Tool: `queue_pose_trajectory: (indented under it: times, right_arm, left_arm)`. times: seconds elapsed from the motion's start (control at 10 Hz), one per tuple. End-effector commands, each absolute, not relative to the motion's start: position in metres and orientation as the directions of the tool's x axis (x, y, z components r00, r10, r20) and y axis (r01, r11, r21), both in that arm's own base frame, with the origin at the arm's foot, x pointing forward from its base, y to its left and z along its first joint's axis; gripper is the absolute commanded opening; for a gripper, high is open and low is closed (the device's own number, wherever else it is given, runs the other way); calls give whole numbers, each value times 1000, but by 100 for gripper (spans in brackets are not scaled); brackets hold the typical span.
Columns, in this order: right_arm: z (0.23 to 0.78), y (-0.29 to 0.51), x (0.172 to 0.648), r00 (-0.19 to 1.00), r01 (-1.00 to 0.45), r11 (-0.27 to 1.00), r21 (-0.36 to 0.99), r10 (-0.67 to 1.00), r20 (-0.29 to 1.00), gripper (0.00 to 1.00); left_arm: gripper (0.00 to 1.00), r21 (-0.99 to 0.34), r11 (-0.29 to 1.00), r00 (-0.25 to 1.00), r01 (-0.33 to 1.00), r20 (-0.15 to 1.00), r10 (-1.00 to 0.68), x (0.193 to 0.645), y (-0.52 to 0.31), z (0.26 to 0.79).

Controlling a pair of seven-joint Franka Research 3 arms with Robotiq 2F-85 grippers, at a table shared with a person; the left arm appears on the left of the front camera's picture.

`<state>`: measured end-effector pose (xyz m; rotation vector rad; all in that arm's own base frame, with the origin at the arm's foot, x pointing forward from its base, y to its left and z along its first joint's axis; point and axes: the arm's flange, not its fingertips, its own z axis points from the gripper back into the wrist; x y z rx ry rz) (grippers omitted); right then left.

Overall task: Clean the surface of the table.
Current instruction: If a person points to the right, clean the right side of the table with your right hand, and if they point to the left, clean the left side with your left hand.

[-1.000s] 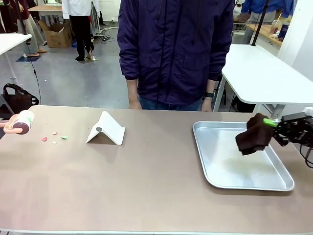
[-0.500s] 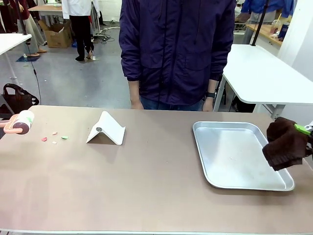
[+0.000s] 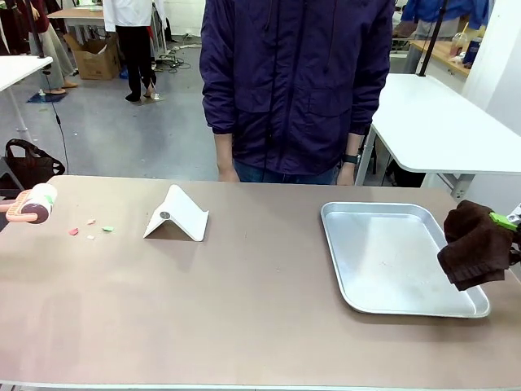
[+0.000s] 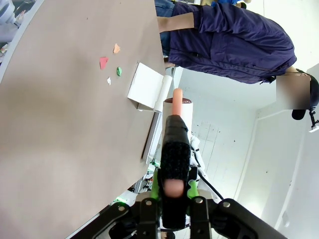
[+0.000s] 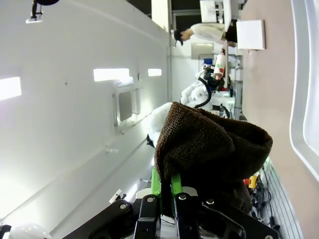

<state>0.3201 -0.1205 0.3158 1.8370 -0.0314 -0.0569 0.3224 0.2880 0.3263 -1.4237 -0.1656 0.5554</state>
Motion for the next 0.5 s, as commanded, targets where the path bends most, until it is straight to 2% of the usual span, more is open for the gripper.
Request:
queue_pose_trajectory:
  times: [0.0, 0.4]
  right_arm:
    - [319, -120, 321, 998, -1, -278, 961, -66, -18, 9]
    - [319, -120, 321, 998, -1, -278, 961, -66, -18, 9]
  left_arm:
    - [0, -969, 41, 872, -243, -200, 446, 317, 286, 329]
    - [0, -969, 41, 872, -243, -200, 446, 317, 286, 329]
